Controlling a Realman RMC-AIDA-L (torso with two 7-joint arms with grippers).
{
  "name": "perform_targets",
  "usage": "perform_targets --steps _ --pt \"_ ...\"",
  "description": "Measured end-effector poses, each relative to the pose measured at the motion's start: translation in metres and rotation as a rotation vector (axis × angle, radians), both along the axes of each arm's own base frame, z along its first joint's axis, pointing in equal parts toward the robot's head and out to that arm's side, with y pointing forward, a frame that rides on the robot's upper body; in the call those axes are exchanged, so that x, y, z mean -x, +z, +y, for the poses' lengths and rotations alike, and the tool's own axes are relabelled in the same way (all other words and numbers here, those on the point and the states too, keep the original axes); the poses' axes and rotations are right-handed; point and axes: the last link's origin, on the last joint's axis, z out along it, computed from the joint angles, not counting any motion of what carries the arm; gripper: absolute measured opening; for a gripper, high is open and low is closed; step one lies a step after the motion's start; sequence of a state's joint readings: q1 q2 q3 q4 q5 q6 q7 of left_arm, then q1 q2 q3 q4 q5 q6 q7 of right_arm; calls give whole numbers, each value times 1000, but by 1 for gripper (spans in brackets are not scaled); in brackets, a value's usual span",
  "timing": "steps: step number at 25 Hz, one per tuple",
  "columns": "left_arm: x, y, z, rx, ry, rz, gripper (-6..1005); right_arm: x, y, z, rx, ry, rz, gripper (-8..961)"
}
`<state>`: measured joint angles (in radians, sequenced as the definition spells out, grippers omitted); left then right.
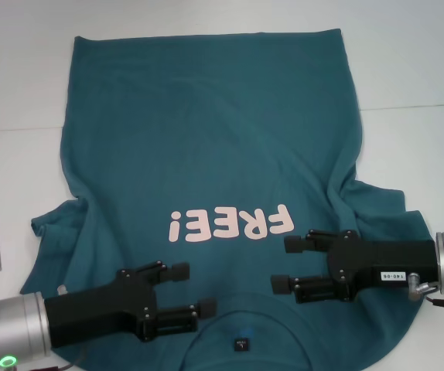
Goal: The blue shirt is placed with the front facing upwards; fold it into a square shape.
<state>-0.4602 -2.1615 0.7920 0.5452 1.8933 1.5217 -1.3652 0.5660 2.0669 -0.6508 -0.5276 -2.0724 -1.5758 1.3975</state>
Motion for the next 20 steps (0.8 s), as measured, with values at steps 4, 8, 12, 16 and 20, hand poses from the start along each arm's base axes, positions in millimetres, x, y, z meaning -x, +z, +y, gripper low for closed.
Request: perform_targets --steps 4,8,12,16,20 --pt "0 1 0 -4 3 -3 884 0 0 1 -3 -2 -1 945" --pt "0 1 1 -4 3 -4 884 -1 0 1 -7 -4 -4 945" --pt "0 0 0 -4 4 -4 885 -1 0 1 -7 -5 -4 945" --pt "3 4 3 -24 33 -11 885 -1 0 1 -8 -5 -3 945" --pt "18 16 12 -108 142 -19 885 0 -1 1 -7 -5 -3 945"
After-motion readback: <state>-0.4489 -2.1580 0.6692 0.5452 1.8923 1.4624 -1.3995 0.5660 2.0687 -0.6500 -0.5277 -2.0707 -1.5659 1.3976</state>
